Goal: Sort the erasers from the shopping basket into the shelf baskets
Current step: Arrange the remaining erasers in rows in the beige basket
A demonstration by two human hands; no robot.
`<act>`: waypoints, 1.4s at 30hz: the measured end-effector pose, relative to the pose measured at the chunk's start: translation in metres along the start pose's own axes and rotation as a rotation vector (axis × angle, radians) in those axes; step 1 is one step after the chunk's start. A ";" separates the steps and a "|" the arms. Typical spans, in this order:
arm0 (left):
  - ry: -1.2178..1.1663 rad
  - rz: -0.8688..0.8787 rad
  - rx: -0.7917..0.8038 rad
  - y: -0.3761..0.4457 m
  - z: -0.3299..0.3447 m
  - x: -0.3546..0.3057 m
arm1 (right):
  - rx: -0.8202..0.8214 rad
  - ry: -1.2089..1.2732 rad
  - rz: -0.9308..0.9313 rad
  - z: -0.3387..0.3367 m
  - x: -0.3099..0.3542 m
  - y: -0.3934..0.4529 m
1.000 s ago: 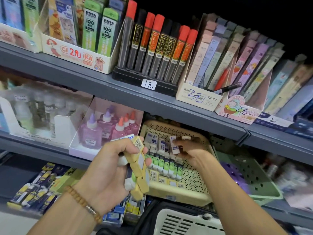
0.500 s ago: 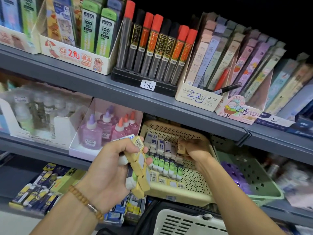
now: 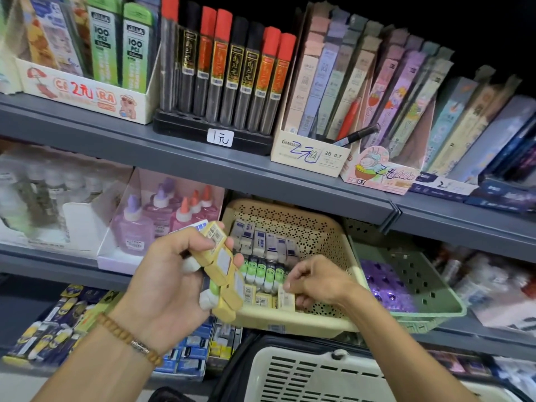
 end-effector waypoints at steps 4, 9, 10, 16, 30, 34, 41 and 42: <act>-0.065 0.030 0.039 0.001 0.006 0.002 | 0.031 -0.051 0.029 0.008 0.001 -0.002; -0.098 0.063 0.006 0.007 0.006 0.004 | -0.276 -0.311 -0.022 -0.024 0.012 0.011; -0.101 0.067 -0.001 0.008 0.006 0.004 | -0.293 -0.306 -0.043 -0.026 0.016 0.016; -0.129 0.078 -0.004 0.010 0.004 0.003 | -0.308 -0.412 -0.109 -0.018 0.040 0.050; -0.305 0.229 -0.106 0.020 0.004 0.006 | -0.223 0.221 -0.532 -0.002 0.073 -0.055; -0.320 0.181 -0.114 0.022 0.006 0.017 | -0.321 0.000 -0.598 -0.002 0.083 -0.061; -0.396 0.060 -0.105 0.026 0.004 0.027 | -0.377 0.164 -0.596 -0.018 0.074 -0.063; -0.430 0.056 -0.121 0.027 0.003 0.028 | -0.374 0.223 -0.588 -0.021 0.071 -0.061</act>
Point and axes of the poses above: each hand's wrist, its own y-axis towards the middle knuckle, its own z-axis out of the palm, x = y × z, the point moved 6 cm from there along y, towards the middle knuckle, and after that the axes turned 14 degrees about -y, right-handed, at the moved point
